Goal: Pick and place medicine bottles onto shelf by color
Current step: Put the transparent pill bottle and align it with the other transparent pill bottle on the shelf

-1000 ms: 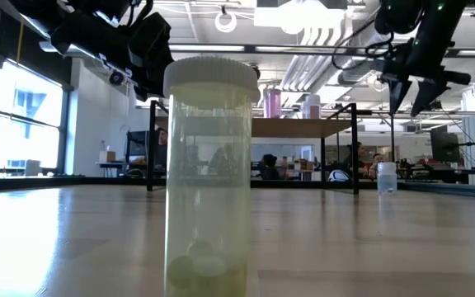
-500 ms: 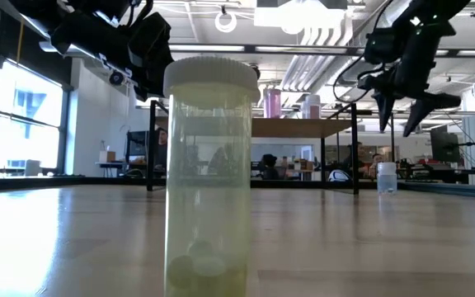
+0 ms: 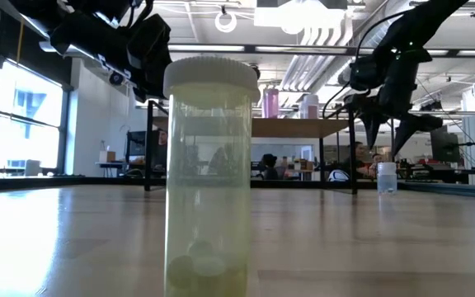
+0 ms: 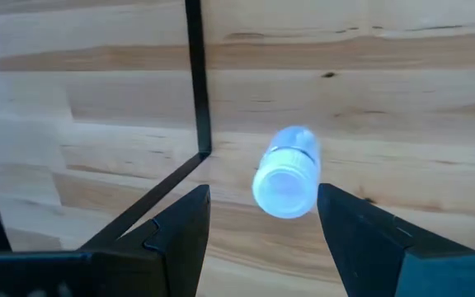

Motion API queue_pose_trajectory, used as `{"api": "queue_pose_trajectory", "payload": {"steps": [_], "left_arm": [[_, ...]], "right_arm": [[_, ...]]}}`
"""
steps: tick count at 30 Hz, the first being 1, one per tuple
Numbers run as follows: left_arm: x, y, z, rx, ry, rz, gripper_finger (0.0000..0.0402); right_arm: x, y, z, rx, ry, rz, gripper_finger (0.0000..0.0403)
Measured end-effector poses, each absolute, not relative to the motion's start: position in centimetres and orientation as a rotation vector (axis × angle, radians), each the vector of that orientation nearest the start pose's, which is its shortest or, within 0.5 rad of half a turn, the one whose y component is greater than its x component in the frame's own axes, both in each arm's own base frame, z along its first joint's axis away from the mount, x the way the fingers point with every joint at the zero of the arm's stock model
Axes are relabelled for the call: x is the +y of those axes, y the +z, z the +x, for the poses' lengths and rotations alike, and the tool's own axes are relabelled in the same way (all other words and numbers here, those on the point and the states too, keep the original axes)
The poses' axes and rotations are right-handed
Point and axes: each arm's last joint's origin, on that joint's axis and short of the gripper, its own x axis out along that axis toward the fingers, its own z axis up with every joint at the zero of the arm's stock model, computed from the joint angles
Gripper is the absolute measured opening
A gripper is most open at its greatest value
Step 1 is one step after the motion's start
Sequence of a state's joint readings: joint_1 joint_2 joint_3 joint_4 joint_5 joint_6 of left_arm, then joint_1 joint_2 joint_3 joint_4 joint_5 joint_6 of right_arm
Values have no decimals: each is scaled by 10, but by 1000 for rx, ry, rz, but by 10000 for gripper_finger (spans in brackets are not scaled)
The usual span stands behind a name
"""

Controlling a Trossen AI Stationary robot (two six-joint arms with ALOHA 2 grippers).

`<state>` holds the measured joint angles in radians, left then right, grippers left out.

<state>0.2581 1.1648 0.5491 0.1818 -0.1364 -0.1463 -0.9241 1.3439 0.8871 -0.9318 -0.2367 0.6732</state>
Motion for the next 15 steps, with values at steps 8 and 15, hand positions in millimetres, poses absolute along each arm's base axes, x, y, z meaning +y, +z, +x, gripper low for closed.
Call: {"api": "queue_pose_trajectory", "payload": {"steps": [8, 15], "left_arm": [[64, 212, 229, 413, 419, -169, 197], [64, 212, 229, 413, 418, -170, 197]], "right_arm": [[-174, 213, 131, 1017, -1007, 1348, 215], [-174, 213, 125, 1069, -1037, 1287, 215]]}}
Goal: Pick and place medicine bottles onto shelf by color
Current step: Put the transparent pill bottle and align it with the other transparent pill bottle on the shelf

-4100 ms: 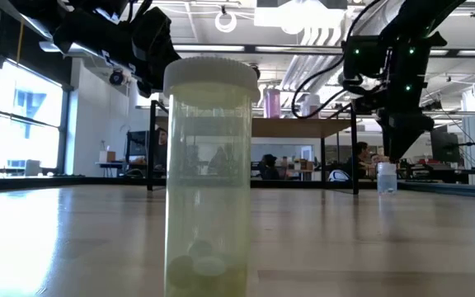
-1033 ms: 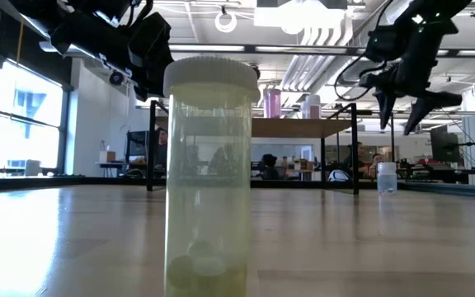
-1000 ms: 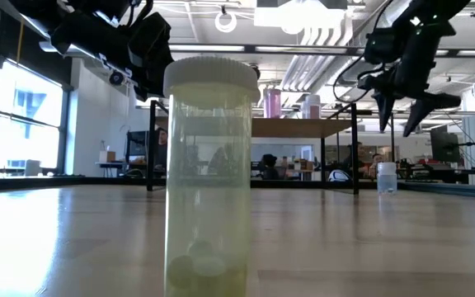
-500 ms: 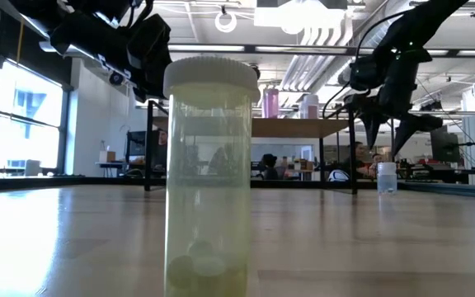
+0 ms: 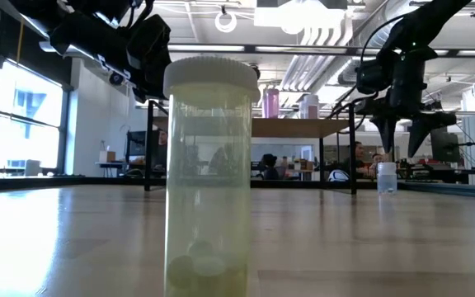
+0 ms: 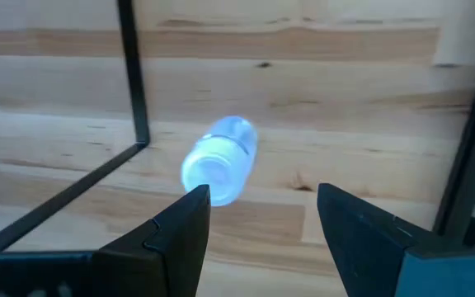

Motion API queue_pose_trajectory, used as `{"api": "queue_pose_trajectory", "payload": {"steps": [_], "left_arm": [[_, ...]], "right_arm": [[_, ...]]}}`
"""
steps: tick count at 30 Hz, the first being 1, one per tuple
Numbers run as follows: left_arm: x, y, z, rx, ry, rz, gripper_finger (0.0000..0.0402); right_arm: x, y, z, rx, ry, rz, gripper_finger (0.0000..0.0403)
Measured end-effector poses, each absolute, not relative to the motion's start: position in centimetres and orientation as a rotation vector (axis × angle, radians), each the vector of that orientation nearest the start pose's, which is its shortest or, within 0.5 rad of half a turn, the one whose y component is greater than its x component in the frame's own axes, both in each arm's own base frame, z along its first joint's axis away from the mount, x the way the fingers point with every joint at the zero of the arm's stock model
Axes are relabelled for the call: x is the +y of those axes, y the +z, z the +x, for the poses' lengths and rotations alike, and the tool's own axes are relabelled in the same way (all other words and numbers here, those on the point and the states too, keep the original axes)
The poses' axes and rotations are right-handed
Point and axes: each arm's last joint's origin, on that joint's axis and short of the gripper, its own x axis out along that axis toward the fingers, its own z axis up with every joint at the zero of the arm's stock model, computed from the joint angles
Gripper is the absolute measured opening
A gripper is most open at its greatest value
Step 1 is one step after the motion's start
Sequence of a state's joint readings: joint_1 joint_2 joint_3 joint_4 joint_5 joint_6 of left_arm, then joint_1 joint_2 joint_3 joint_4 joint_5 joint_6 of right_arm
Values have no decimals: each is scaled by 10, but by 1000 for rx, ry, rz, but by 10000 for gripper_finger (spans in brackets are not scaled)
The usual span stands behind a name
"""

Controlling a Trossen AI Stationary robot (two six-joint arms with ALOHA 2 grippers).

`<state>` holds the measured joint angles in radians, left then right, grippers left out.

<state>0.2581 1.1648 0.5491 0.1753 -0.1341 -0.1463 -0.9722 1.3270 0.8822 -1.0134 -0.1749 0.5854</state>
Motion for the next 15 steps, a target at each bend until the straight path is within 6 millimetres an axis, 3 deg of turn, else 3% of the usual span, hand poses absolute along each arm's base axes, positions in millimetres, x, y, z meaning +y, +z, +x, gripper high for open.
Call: {"api": "queue_pose_trajectory", "payload": {"steps": [15], "left_arm": [[64, 212, 229, 414, 417, -170, 197]], "right_arm": [[-179, 214, 130, 1002, -1020, 1256, 215]]}}
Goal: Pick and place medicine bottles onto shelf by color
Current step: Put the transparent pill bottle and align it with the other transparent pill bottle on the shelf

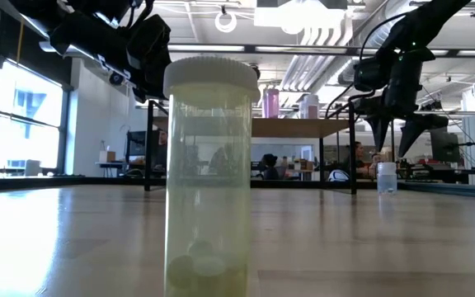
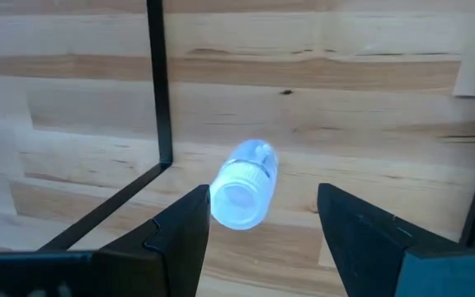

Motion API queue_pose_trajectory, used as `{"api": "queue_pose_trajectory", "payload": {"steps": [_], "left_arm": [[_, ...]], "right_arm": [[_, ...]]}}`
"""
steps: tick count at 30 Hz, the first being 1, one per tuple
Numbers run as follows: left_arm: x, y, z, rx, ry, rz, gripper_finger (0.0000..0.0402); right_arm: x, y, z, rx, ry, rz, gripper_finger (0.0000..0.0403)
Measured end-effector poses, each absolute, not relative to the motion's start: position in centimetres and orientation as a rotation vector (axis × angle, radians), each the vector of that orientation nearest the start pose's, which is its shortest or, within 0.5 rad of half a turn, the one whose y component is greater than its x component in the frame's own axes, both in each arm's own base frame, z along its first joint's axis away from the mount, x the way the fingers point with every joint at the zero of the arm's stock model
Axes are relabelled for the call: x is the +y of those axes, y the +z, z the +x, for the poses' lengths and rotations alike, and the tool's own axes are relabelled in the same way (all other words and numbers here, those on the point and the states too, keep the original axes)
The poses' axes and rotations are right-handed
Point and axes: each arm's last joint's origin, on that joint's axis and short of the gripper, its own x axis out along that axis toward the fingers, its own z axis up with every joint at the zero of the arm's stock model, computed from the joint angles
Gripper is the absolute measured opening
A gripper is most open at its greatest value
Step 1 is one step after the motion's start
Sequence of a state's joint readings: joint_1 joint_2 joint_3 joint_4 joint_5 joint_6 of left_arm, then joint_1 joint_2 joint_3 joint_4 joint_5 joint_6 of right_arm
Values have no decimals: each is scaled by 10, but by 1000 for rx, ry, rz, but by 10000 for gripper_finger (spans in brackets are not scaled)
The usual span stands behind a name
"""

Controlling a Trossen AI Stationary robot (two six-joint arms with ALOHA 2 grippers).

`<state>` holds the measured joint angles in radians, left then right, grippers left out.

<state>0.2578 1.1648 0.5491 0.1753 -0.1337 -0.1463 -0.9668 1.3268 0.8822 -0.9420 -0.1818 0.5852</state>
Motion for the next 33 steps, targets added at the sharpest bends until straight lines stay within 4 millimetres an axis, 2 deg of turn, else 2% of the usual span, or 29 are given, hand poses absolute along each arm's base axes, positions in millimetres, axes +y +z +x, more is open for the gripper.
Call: {"api": "queue_pose_trajectory", "payload": {"steps": [22, 33], "left_arm": [[64, 212, 229, 413, 421, -169, 197], [64, 211, 228, 424, 423, -176, 197]], "right_arm": [[-162, 215, 157, 1008, -929, 1187, 215], [-163, 215, 152, 1049, -916, 1159, 215]]}}
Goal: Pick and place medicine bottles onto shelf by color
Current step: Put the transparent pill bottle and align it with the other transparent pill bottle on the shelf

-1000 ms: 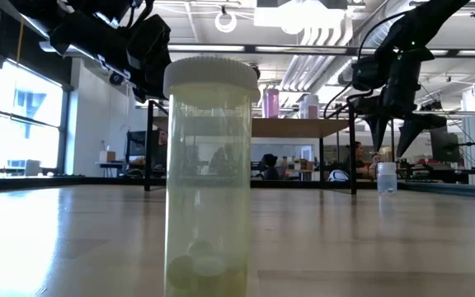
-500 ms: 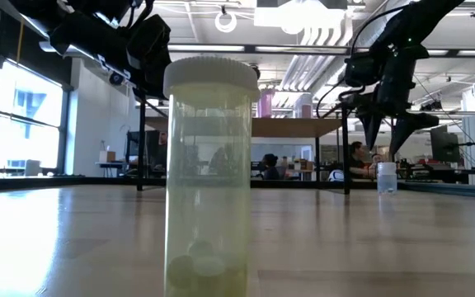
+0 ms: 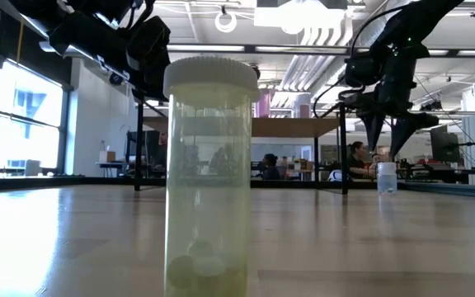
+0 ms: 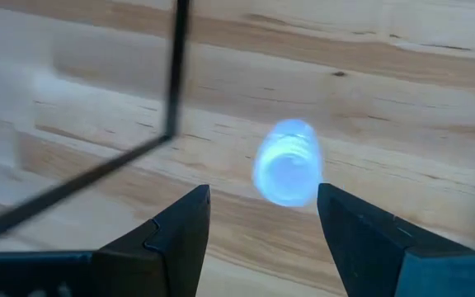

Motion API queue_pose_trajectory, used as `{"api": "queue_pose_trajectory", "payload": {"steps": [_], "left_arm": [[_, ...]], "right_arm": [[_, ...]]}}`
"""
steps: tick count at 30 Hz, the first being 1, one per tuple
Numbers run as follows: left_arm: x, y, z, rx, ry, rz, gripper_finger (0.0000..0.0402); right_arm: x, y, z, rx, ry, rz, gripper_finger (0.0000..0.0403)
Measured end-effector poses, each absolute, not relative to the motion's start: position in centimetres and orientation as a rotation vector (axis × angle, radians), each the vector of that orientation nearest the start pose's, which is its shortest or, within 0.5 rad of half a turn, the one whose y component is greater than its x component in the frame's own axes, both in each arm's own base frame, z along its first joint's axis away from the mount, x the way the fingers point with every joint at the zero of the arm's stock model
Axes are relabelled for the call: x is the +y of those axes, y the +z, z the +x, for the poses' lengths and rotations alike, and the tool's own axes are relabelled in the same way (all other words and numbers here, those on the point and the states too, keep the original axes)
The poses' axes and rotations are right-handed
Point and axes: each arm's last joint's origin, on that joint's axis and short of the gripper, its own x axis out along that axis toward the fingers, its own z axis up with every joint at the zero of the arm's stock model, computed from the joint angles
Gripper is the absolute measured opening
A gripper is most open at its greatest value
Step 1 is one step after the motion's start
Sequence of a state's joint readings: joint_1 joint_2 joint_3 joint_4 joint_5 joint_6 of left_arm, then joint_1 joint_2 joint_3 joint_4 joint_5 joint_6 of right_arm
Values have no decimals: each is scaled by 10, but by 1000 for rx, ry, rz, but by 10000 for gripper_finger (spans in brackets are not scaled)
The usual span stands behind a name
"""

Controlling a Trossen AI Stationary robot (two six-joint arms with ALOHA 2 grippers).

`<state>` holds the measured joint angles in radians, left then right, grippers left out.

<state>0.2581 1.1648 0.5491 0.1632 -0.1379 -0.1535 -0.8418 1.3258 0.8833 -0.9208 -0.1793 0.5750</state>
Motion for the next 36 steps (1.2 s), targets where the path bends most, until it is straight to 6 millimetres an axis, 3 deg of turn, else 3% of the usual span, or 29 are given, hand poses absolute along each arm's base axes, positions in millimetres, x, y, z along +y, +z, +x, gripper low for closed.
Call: {"api": "queue_pose_trajectory", "payload": {"steps": [11, 24, 31, 36], "left_arm": [[64, 210, 228, 435, 423, -177, 197], [57, 211, 230, 430, 399, -196, 197], [57, 211, 230, 430, 400, -196, 197], [57, 211, 230, 430, 402, -195, 197]], "right_arm": [[-166, 214, 138, 1176, -888, 1007, 215], [-164, 240, 104, 1046, -905, 897, 215], [-151, 205, 101, 895, -878, 1062, 215], [-144, 192, 103, 842, -913, 1093, 215]]}}
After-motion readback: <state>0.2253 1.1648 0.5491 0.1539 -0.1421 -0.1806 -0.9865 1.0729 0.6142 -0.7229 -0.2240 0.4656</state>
